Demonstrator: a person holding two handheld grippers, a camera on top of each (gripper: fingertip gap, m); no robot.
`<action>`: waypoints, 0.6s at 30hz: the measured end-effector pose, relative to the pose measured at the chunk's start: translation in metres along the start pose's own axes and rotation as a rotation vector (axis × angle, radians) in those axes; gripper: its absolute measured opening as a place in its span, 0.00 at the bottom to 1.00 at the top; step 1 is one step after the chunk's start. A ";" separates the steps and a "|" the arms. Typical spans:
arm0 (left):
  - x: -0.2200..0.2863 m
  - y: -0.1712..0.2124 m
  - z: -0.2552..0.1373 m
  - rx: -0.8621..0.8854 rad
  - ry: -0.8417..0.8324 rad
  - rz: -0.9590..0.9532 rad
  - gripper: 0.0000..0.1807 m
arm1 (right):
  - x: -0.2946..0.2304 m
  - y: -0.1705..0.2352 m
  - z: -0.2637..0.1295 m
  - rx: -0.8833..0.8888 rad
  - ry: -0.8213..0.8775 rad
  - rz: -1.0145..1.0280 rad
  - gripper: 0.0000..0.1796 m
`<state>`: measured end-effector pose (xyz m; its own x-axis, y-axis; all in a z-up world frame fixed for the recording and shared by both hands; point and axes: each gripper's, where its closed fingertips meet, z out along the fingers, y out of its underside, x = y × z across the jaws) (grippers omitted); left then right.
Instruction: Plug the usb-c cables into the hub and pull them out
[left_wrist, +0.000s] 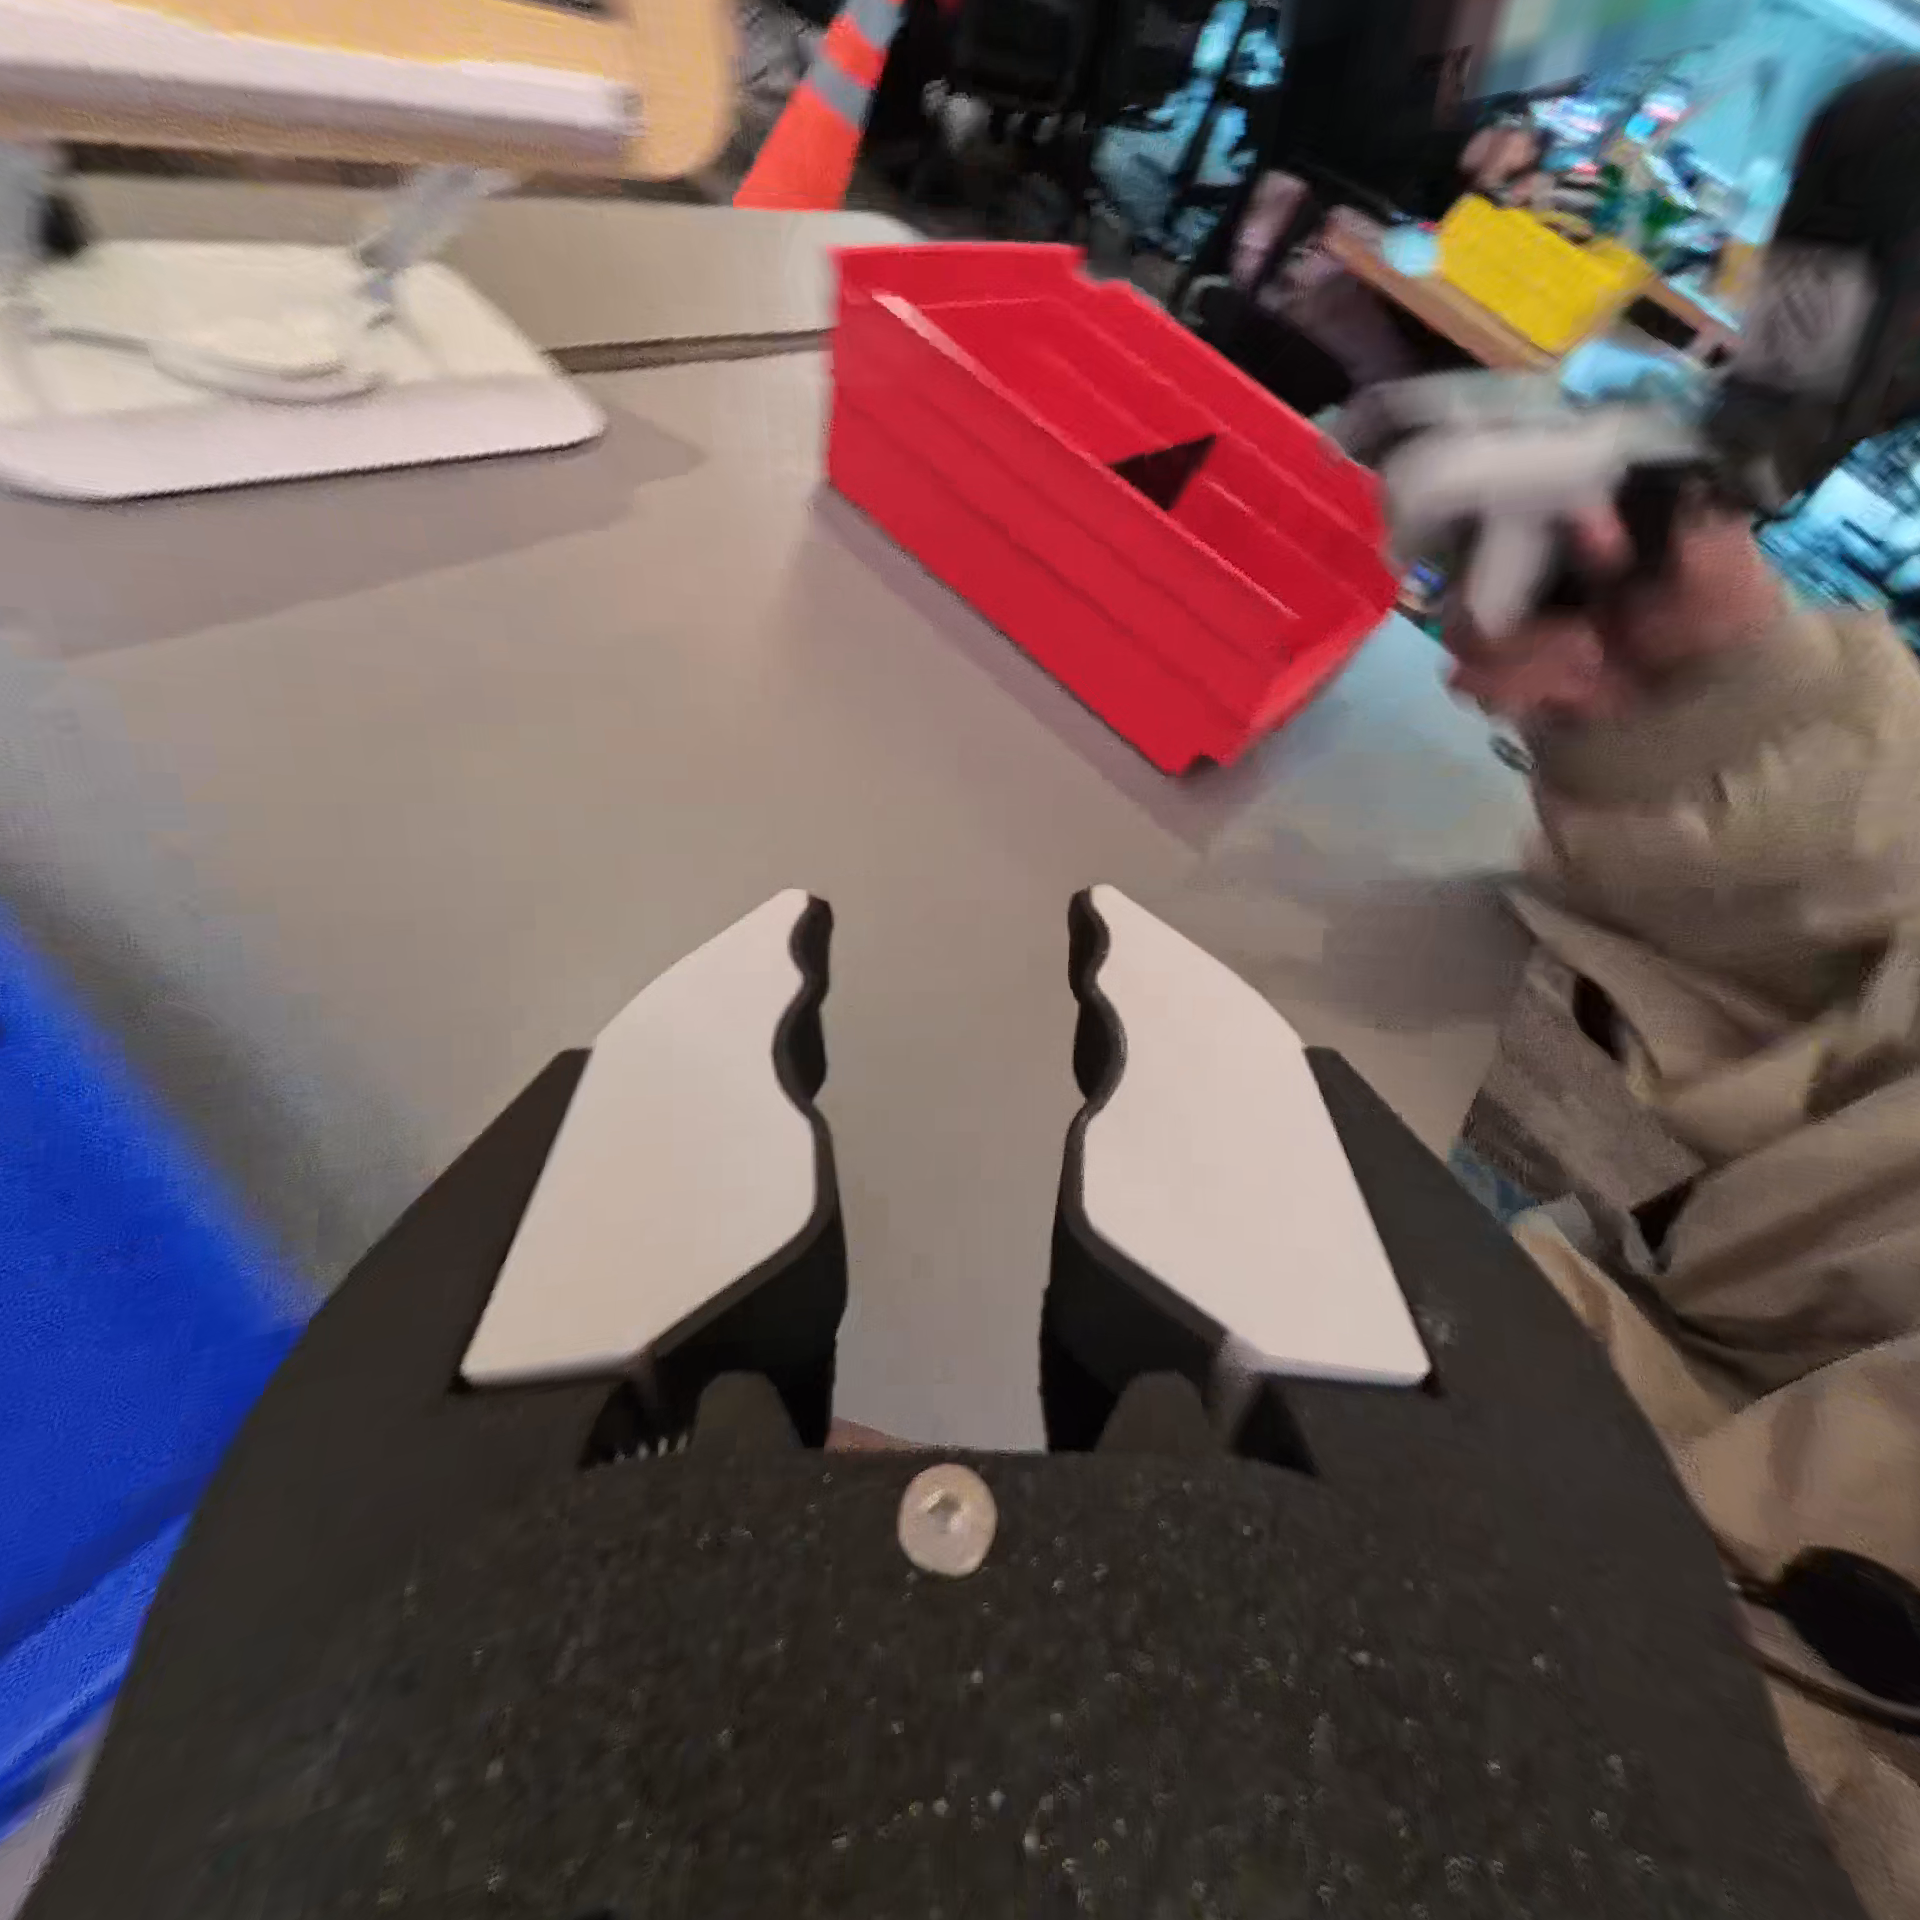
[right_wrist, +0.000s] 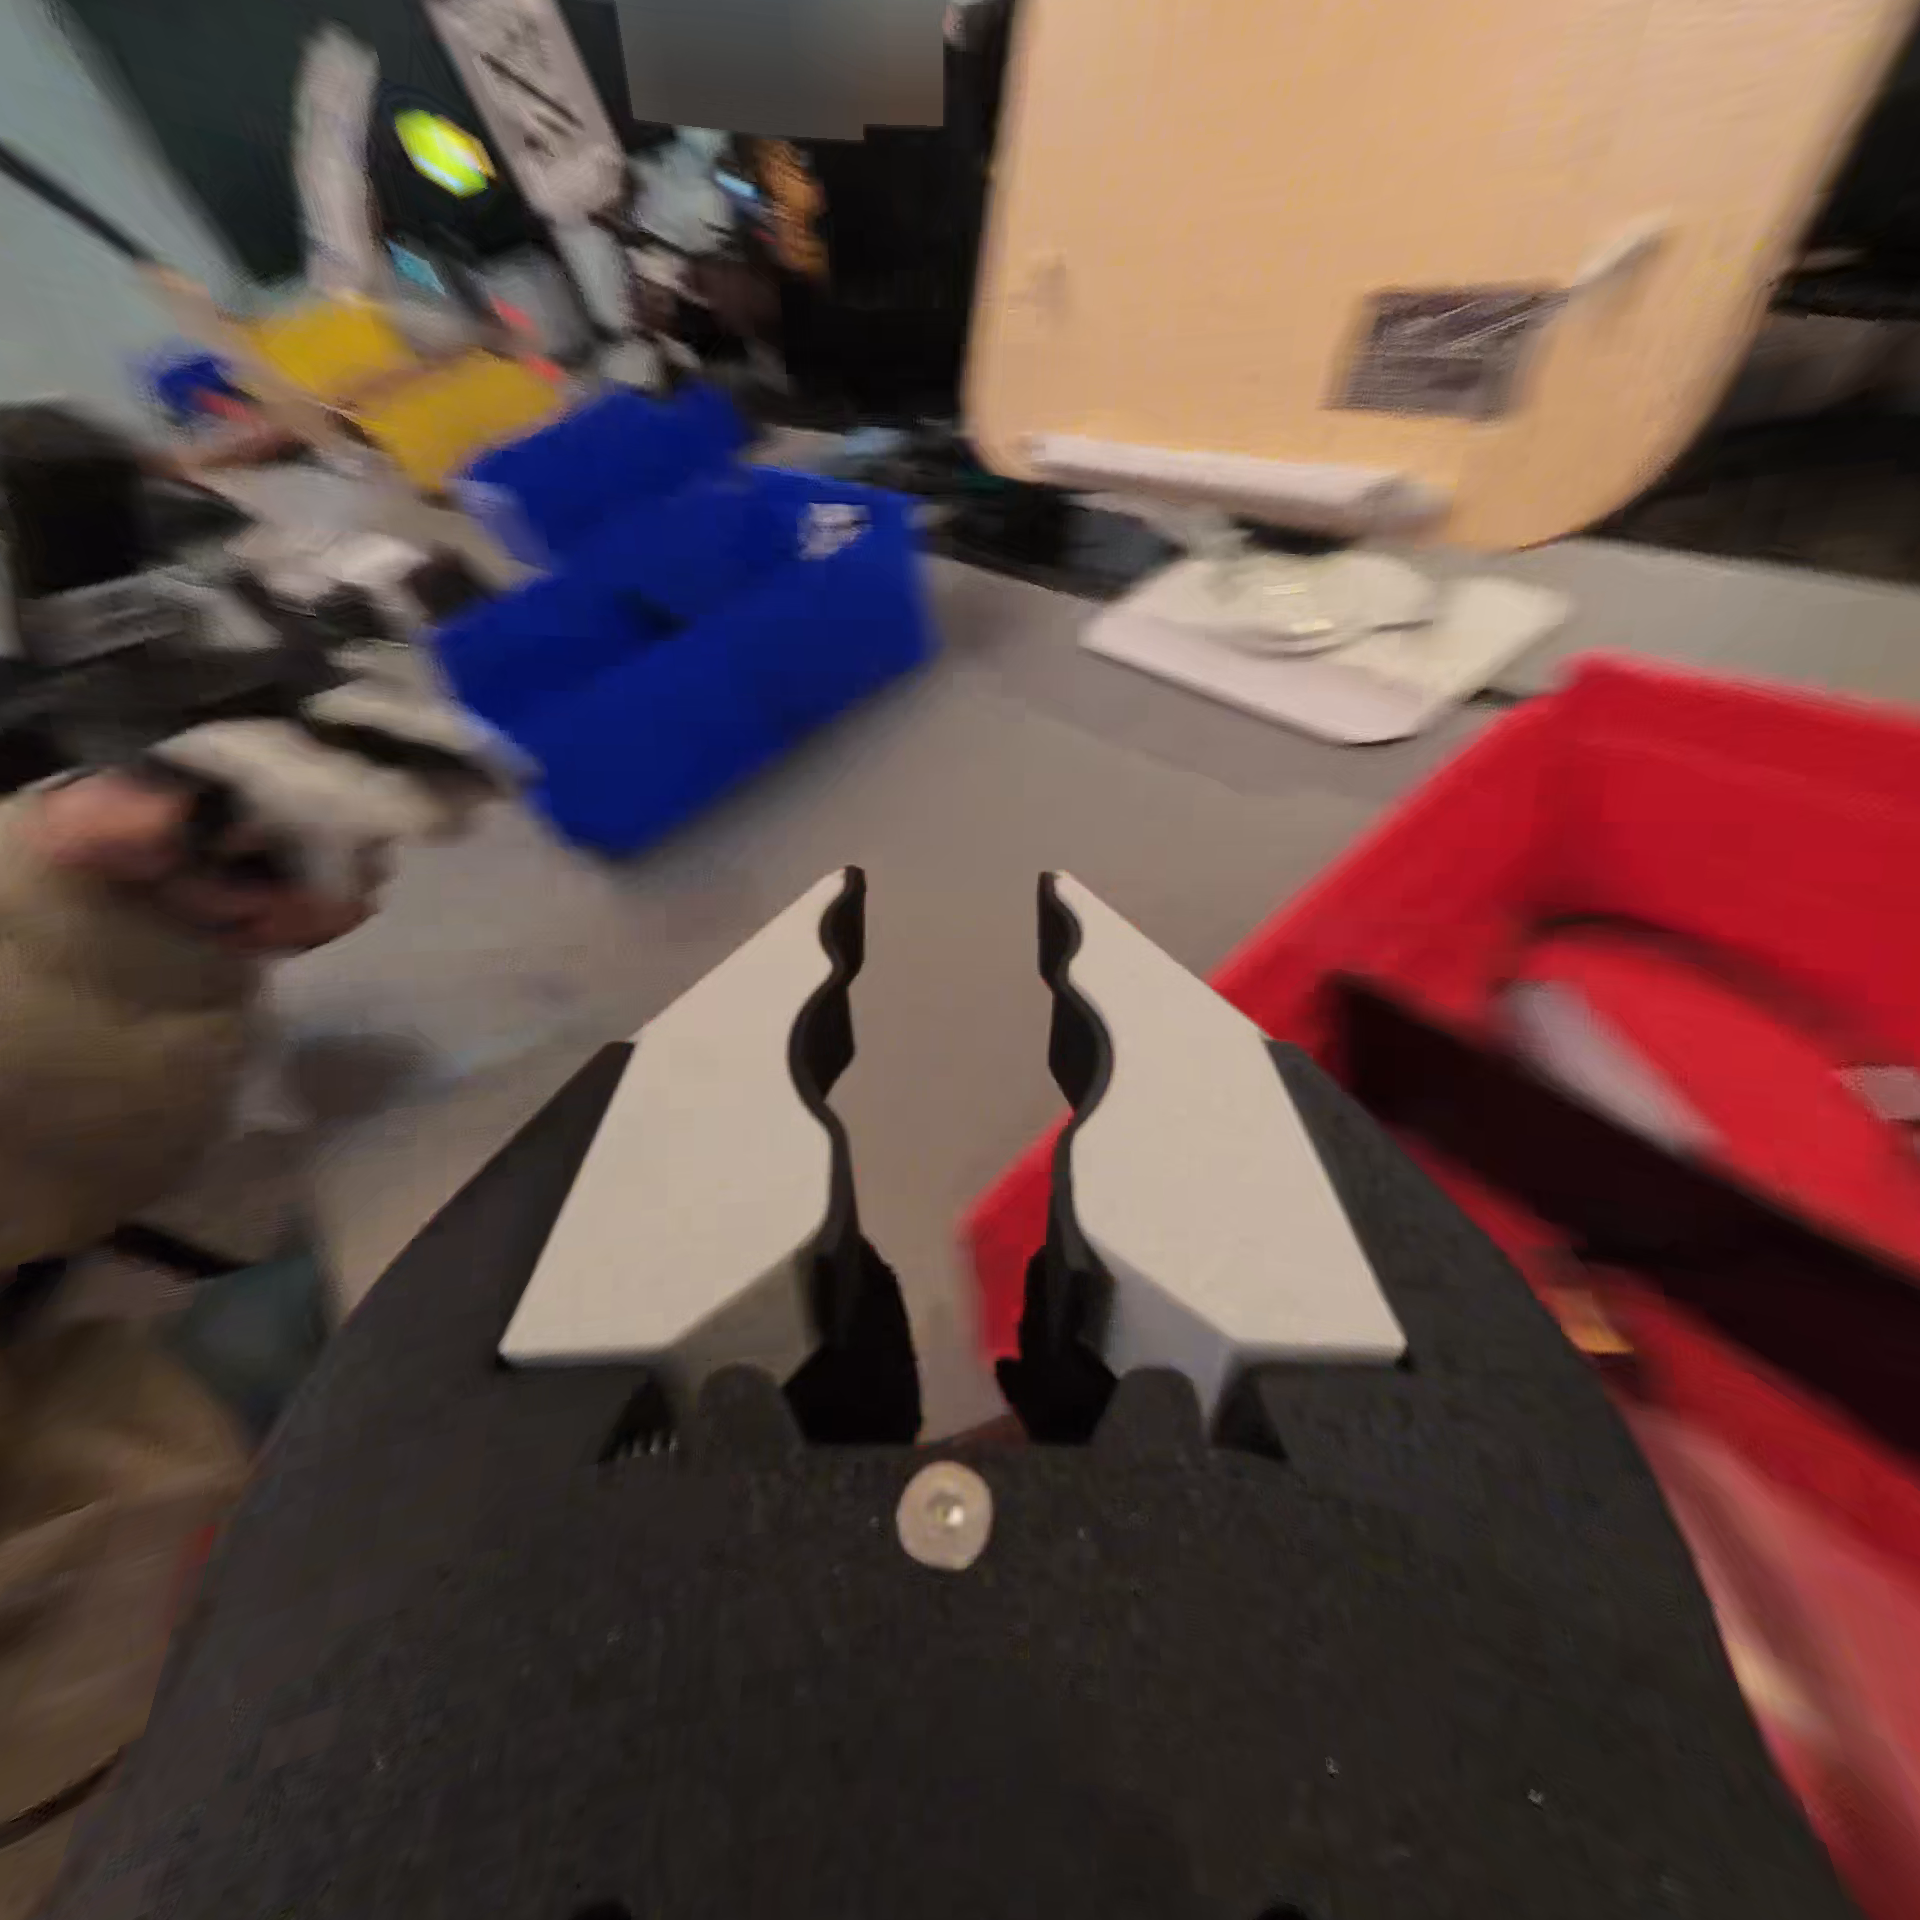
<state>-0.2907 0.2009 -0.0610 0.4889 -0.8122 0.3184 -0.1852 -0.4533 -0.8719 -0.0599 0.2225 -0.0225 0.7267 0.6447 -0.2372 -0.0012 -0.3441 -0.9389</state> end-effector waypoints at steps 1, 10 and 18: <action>-0.024 -0.009 -0.013 -0.019 -0.047 -0.058 0.24 | -0.028 0.022 0.003 0.000 -0.059 0.034 0.18; -0.286 -0.072 -0.064 -0.080 -0.505 -0.678 0.28 | -0.143 0.132 0.033 -0.140 -0.263 -0.139 0.20; -0.373 -0.041 -0.030 -0.083 -0.532 -1.022 0.20 | -0.141 0.154 0.032 -0.215 -0.293 -0.128 0.20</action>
<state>-0.4904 0.5114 -0.1324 0.7365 0.1967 0.6472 0.4586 -0.8485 -0.2641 -0.1850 0.1006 -0.1414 0.4849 0.8485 -0.2121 0.2428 -0.3636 -0.8994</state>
